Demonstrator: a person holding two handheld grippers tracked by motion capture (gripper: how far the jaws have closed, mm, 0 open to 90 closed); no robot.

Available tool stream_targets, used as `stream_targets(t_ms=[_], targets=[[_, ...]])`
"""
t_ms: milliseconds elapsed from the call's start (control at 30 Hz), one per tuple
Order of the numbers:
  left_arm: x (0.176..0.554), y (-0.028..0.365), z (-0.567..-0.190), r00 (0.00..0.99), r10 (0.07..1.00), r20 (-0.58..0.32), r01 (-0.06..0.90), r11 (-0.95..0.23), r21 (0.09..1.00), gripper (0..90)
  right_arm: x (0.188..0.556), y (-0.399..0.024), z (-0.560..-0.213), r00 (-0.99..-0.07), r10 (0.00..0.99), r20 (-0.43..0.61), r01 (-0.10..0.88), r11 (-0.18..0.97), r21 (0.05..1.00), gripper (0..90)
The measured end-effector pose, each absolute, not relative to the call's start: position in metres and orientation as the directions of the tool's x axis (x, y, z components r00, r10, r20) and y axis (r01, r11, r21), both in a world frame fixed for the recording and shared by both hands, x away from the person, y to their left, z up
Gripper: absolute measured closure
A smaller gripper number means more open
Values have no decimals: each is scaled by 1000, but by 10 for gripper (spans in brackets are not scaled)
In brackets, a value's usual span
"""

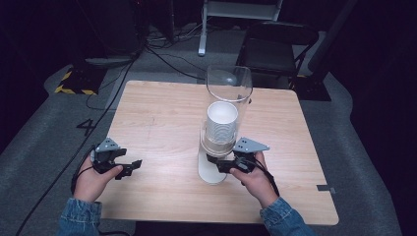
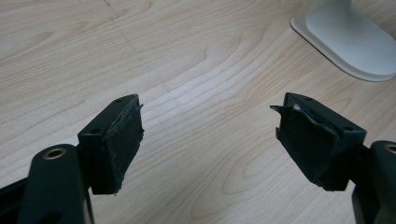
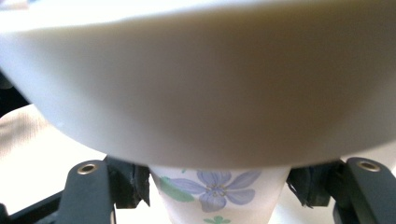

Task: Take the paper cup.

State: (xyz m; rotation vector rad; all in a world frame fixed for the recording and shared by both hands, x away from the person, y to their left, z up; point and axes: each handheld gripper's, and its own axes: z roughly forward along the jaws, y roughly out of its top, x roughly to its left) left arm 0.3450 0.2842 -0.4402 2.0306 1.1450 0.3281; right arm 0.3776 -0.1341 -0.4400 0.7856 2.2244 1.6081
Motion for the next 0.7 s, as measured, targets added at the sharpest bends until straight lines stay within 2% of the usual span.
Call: stream_targets(t_ms=[133,233,333,700], targets=[[345,284,-440,563,814,-139,618,-303,726,221,377,-134,-441,-810,580,84,260,228,938,339],[345,284,-440,568,812,-135,612,-307,729,221,377,-132,-451,-807,589,42,281,321,904,346],[345,285,-439,564,814,-139,611,-299,733,221,377,-132,-460,-808,584,75,303,303,903,347],[346,285,-440,566,813,-135,612,-305,730,221,374,-134,-460,-812,582,44,292,340,894,339]])
